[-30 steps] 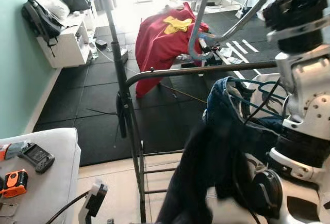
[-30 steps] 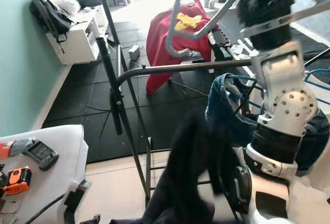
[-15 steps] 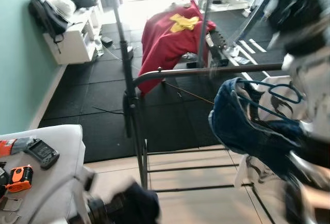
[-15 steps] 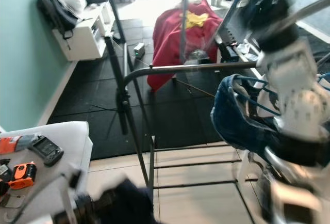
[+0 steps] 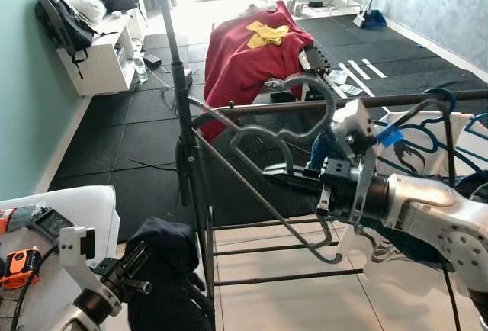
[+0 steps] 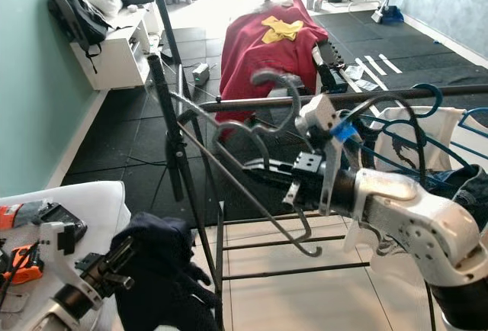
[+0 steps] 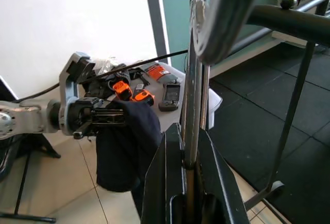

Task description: Hang hanger

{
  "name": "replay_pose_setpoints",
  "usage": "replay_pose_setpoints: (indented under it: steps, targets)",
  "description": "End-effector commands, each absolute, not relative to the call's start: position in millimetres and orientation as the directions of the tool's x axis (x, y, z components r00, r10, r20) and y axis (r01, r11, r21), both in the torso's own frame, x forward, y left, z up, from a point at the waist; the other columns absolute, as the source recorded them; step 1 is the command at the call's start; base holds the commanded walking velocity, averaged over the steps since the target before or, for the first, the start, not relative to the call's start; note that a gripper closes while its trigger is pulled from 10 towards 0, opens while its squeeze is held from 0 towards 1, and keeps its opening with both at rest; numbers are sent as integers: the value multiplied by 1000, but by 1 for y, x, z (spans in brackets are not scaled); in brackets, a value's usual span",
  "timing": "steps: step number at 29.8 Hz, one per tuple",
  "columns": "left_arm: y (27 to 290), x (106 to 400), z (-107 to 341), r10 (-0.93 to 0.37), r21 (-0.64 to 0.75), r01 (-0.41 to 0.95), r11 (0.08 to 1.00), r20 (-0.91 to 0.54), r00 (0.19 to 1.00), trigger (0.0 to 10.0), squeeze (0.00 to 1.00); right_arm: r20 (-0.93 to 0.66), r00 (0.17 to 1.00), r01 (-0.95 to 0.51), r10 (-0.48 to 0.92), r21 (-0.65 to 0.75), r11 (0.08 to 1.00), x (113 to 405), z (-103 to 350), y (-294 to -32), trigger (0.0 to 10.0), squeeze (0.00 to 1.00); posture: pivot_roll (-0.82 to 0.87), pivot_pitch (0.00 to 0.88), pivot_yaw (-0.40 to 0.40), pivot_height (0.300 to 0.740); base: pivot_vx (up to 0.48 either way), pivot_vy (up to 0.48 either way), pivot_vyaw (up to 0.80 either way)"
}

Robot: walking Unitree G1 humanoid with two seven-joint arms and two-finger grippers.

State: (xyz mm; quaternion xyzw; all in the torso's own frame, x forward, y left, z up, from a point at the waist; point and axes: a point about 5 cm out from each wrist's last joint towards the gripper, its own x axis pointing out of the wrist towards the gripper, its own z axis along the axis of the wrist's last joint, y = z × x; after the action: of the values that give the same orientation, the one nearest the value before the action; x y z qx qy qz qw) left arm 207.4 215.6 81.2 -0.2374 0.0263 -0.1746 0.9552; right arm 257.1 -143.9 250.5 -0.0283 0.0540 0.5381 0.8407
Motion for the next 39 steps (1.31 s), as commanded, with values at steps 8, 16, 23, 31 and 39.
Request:
replay_pose_setpoints:
  steps: [8, 16, 23, 31, 39]
  targets:
    - [223, 208, 51, -232, -428, 141, 893, -169, 958, 10000, 0, 81, 300, -954, 950, 17, 300, 233, 268, -146, 10000, 0, -175, 49, 51, 736, 0, 0, 0]
    - [221, 210, 47, -229, -422, 123, 898, -211, 950, 10000, 0, 239, 493, -865, 836, 33, 501, 259, 286, -159, 10000, 0, -178, 49, 51, 736, -63, 0, 0]
    - [218, 211, 44, -244, -420, 126, 899, -240, 940, 10000, 0, 431, 469, -873, 771, 97, 477, 257, 310, -169, 10000, 0, -181, 52, 50, 736, -306, 0, 0]
    - [215, 212, 41, -250, -406, 136, 904, -243, 937, 10000, 0, 249, 206, -978, 946, 37, 204, 216, 281, -148, 10000, 0, -182, 52, 51, 736, -357, 0, 0]
    - [213, 214, 40, -247, -398, 135, 908, -247, 937, 10000, 0, -225, 538, -827, 813, 49, 560, 254, 200, -172, 10000, 0, -183, 47, 46, 736, -368, 0, 0]
